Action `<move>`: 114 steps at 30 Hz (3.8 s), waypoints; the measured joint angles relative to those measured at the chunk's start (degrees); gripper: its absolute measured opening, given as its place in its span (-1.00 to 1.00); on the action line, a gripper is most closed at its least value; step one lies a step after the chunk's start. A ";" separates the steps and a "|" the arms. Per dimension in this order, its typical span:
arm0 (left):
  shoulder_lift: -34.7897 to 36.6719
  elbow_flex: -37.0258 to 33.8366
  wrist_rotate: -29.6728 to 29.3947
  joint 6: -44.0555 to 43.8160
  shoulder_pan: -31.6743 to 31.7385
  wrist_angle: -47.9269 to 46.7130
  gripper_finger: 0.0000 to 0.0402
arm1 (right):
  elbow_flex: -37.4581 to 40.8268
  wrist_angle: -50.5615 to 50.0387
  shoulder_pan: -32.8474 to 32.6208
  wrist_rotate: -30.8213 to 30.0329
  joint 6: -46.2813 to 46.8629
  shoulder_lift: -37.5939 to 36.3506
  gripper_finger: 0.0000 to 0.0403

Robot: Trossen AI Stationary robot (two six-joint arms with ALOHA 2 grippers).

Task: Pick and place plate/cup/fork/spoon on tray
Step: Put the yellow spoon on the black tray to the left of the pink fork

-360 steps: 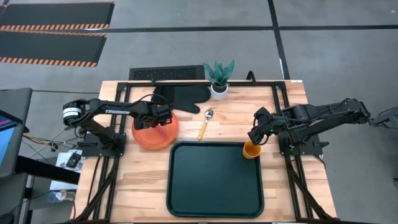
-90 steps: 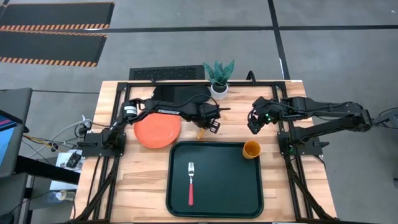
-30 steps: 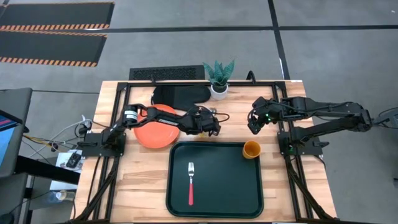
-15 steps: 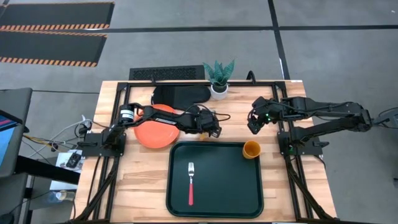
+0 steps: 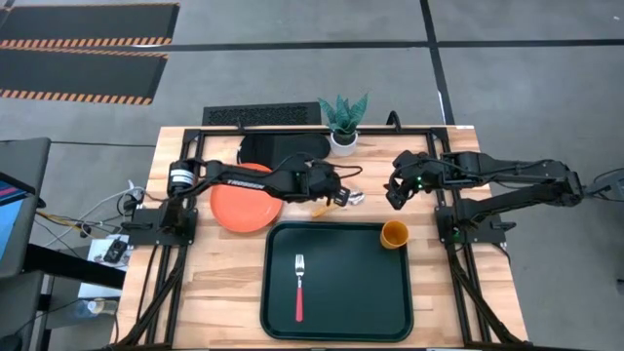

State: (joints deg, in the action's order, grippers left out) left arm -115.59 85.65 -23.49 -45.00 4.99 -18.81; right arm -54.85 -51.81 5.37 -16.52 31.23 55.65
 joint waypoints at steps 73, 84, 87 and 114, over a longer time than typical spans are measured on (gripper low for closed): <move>-14.88 10.32 9.33 18.95 2.85 -1.95 -0.97 | 0.00 -2.08 -0.07 -0.01 -0.29 -0.06 0.21; -11.04 11.30 10.19 15.19 4.26 -8.64 -0.99 | 0.02 -2.37 0.79 -0.14 -0.40 -4.82 0.21; -9.23 11.30 11.28 13.55 4.34 -8.24 -0.99 | 0.00 -2.34 1.63 -0.33 -0.38 -6.17 0.21; 17.08 -5.96 -4.12 -51.34 -27.89 -10.23 -1.00 | 0.02 -2.47 2.50 0.45 -1.30 -10.67 0.21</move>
State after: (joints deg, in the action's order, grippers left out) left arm -98.51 79.68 -27.61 -96.34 -22.90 -29.04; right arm -54.83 -54.28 7.87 -16.08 29.93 44.98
